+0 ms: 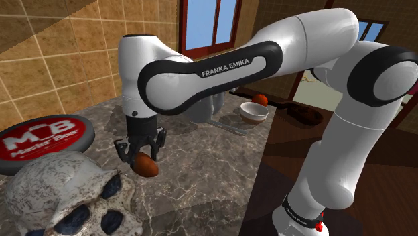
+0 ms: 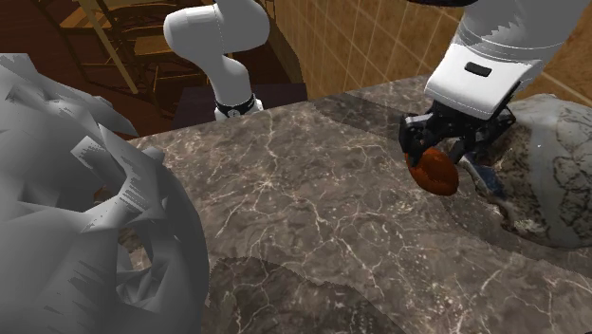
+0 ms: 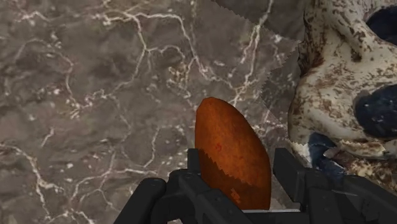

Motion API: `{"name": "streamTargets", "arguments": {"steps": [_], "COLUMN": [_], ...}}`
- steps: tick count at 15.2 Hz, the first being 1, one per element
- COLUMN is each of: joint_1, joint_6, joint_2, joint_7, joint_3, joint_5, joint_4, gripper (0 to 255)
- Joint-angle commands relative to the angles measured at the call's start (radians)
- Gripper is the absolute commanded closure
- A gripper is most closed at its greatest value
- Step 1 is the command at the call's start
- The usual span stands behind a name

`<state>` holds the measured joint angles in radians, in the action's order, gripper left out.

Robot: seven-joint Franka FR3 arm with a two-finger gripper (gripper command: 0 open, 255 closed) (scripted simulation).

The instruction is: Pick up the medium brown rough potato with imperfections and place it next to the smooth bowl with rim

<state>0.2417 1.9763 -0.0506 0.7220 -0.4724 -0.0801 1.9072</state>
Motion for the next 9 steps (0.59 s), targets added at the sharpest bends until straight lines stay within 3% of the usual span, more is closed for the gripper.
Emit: {"name": "streamTargets", "arguments": {"steps": [1,9], "joint_1": [-0.002,-0.004], "joint_6": [-0.028,-0.133], "joint_2": [0.007,0.021], "joint_7": [-0.002,0.003], "joint_3": [0.001,0.002], "joint_5": [-0.003,-0.006], "joint_4": [-0.021,-0.114], "gripper": [255,255]}}
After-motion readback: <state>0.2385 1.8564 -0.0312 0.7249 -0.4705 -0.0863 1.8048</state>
